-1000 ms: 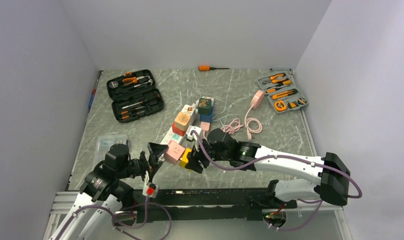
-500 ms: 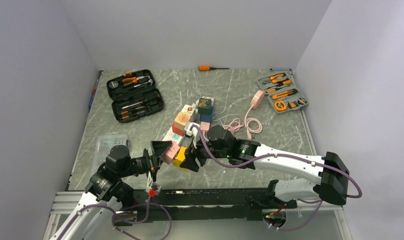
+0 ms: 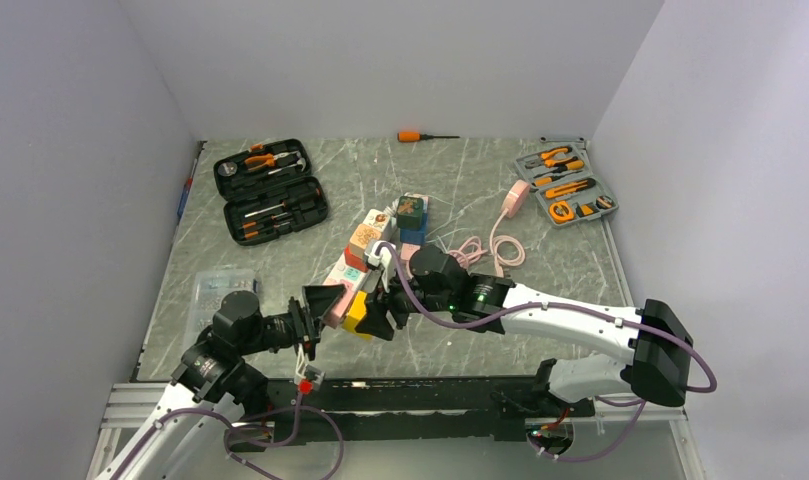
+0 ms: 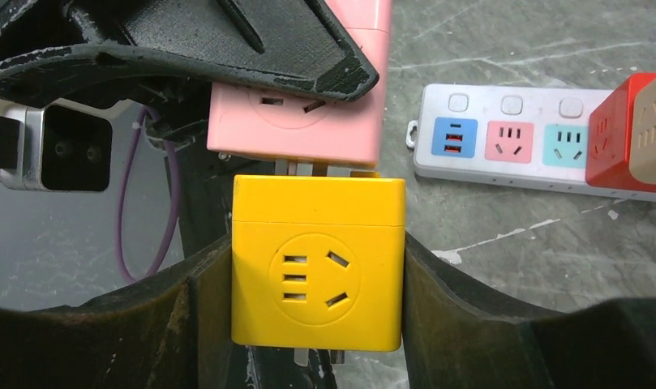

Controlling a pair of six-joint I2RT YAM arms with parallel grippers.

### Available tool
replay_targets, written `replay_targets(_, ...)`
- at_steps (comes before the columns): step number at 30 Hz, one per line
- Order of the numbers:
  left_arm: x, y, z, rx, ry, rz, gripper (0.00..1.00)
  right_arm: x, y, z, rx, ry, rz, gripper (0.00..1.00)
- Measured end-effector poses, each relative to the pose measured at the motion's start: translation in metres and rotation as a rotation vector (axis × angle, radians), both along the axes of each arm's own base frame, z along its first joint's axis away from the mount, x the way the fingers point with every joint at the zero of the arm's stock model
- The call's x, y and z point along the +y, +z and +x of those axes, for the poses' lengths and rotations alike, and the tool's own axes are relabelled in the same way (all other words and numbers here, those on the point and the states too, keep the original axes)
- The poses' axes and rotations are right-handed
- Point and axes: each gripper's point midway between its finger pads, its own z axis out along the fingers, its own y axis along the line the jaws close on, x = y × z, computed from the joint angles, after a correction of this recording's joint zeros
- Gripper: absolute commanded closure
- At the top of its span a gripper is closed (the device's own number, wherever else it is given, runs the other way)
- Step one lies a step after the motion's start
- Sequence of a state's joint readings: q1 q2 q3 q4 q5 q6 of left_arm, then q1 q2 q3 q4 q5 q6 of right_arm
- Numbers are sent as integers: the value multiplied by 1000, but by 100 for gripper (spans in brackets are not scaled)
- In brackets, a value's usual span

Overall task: Pull the plug off the socket
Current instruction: Remove the plug from the socket.

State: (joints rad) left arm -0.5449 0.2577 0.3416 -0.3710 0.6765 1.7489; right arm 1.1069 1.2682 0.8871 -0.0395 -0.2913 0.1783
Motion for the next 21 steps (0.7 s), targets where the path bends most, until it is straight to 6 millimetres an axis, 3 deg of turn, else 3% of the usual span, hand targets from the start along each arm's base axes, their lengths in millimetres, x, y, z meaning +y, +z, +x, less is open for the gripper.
replay_targets(7, -5, -13, 2, 7, -25, 61, 100, -12, -9, 2, 27, -17, -50, 100)
replay_targets(12, -11, -12, 8, 4, -29, 76, 100, -24, -9, 4, 29, -62, -63, 100)
replay_targets(17, 18, -33, 45, 26, 204, 171, 100, -67, -18, -8, 90, -134, -116, 100)
replay_targets(21, 34, -42, 58, 60, 315, 202, 100, -87, -22, -11, 115, -194, -149, 100)
